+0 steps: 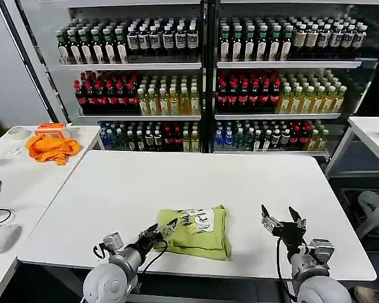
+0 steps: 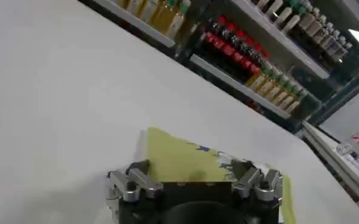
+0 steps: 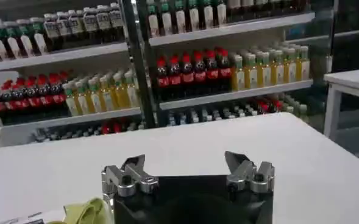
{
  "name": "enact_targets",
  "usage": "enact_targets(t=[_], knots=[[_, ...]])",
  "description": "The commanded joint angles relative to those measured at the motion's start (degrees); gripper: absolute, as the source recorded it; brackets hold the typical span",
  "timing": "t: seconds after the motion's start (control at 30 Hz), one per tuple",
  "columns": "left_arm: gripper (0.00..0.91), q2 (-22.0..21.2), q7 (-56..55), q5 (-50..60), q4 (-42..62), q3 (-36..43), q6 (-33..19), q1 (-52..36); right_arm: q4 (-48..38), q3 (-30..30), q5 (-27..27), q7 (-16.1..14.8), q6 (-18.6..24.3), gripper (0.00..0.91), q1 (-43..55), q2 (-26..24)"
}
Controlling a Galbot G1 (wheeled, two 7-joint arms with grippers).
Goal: Fold and organize the clothes.
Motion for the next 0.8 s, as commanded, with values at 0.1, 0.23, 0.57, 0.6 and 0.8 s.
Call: enact_targets(t=[0.1, 0.23, 0.57, 0.6, 0.8], knots=[[0.685, -0.7, 0.6, -5.2, 1.6, -0.7, 0.2, 0.1, 0.1, 0.4, 0.1, 0.1, 0.0, 0.907, -0.1, -0.1], [0.252, -1.0, 0.7, -8.1, 2.1, -1.1, -0.1, 0.0, 0.1, 0.4, 0.1, 0.2, 0.0, 0.907, -0.1, 0.0], [0.020, -1.1, 0.7, -13.2, 3.1, -2.6, -0.8, -0.1, 0.6, 0.5, 0.1, 0.2, -0.1, 0.907, -0.7, -0.1], [0.020, -1.2, 0.7, -13.6, 3.1, -2.7, -0.8, -0.1, 0.6, 0.5, 0.1, 0.2, -0.1, 0.907, -0.8, -0.1], [0.020, -2.2, 1.1, -15.5, 3.1, -3.3, -0.9, 0.0, 0.9, 0.6, 0.1, 0.2, -0.1, 0.907, -1.0, -0.2]])
